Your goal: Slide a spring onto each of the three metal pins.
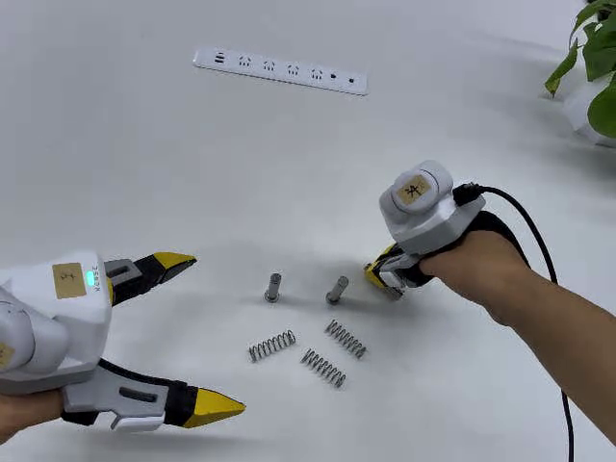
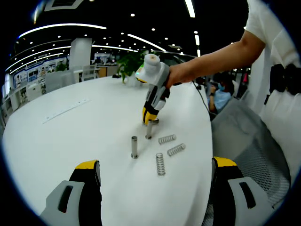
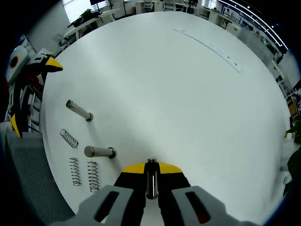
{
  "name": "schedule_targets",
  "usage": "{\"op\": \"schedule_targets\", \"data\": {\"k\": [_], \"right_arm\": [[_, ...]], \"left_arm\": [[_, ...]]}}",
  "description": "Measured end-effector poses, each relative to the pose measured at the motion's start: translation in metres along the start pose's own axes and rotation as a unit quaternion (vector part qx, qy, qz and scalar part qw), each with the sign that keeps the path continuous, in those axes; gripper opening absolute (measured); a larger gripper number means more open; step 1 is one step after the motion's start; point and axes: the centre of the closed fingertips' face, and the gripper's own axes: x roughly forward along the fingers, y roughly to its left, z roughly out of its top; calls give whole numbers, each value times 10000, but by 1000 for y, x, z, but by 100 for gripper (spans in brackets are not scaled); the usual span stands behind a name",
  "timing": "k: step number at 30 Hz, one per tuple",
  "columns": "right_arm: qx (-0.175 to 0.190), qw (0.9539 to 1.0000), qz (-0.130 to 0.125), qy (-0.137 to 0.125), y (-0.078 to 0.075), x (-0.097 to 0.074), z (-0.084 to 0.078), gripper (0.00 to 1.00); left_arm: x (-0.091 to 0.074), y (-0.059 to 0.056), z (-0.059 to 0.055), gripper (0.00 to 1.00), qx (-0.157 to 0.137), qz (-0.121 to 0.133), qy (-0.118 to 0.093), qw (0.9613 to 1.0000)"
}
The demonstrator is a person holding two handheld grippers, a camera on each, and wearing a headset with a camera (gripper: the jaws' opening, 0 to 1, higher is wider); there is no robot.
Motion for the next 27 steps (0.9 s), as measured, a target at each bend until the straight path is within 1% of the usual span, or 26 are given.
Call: {"op": "schedule_targets", "data": {"k": [7, 10, 15, 18, 24, 27], "right_arm": [[-17, 9998, -37, -174, -1, -4, 0, 9], [4, 9997, -44, -247, 4, -11, -1, 9], [31, 9993, -66, -357, 0, -11, -3, 9], [87, 9989, -90, -453, 3, -20, -5, 9], [158, 9982, -120, -571, 3, -25, -8, 9], [167, 9978, -132, -630, 5, -29, -9, 9]], "left_arm": [[0, -2, 4, 100, 44, -4, -2, 10000], [0, -3, 4, 100, 57, -18, -4, 10000], [0, -5, 6, 100, 88, -43, -4, 10000], [0, -6, 7, 100, 112, -63, -7, 9999], [-2, -1, -1, 100, 123, -83, 9, 9999], [-2, -2, -2, 100, 134, -90, 9, 9999]]}}
